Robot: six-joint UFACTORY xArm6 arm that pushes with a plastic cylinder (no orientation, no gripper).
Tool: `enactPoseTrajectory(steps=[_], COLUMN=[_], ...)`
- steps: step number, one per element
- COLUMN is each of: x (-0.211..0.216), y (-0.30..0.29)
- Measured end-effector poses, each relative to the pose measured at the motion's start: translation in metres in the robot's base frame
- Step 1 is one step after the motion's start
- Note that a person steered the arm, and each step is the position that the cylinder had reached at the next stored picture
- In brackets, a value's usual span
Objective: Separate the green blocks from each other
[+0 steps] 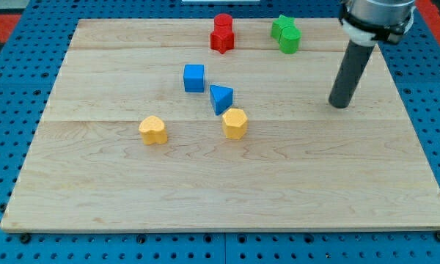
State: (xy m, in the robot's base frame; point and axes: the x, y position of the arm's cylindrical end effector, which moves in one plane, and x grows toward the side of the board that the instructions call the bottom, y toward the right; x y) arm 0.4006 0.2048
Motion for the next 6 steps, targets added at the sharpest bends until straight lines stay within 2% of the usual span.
enactPoseTrajectory(steps=[1, 2, 3, 5, 6], x=[-0.061, -0.120, -0.154, -0.138, -0.098], y=[0.045, 0.047, 0.041, -0.103, -0.132])
